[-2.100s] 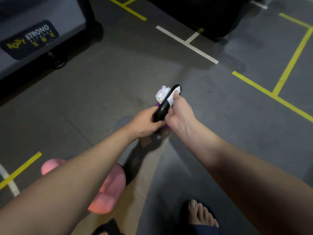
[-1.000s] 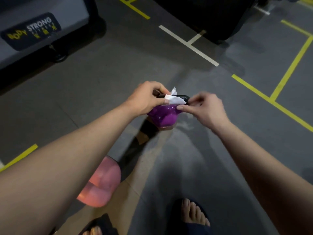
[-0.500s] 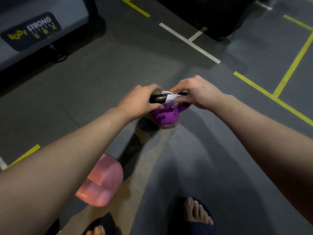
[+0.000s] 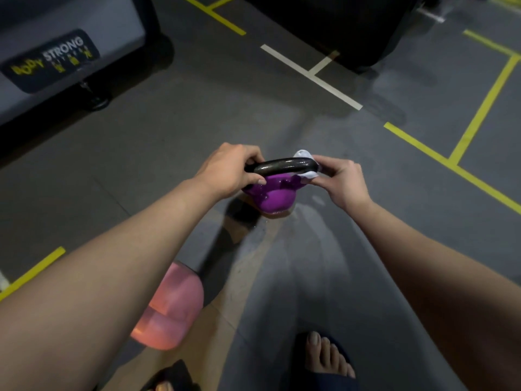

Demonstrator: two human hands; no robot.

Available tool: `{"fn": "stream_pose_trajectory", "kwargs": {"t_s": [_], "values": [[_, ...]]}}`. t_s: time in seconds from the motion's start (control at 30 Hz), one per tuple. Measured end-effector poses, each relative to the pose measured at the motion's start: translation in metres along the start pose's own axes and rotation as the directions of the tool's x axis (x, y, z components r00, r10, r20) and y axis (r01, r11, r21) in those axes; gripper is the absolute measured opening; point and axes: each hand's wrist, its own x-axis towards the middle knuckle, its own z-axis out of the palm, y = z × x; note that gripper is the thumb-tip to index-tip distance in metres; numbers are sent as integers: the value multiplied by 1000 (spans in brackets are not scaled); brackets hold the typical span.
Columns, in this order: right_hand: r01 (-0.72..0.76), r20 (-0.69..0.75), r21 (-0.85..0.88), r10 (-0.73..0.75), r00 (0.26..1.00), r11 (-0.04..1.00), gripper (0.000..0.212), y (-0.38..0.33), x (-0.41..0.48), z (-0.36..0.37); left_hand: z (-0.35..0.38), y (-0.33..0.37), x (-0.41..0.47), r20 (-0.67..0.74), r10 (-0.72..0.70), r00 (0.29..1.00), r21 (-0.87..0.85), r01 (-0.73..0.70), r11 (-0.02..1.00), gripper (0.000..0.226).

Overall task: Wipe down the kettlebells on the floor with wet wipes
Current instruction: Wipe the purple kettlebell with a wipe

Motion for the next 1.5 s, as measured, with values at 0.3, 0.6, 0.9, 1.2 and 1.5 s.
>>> {"fn": "stream_pose_trajectory", "kwargs": {"t_s": [0.3,0.6,0.9,1.2,1.5], "values": [[-127,-114,132,142,983,983,37,3,-4,18,-1,-1,0,21,0,1000,-12,0,1000,40],[70,15,-275,-69,998,959,33,-21,4,-2,0,-4,-1,31,-3,1000,-28,4,1000,39],[-187,55,387,180,982,903,43,22,1,19,-3,0,0,37,-9,999,-20,10,1000,40],[-315,175,505,262,949,803,45,25,3,37,-4,1,1,44,-23,999,-12,23,1000,40],[-222,5,388,239,971,895,24,25,-10,29,-3,0,-5,36,-24,999,-35,26,999,40]]}}
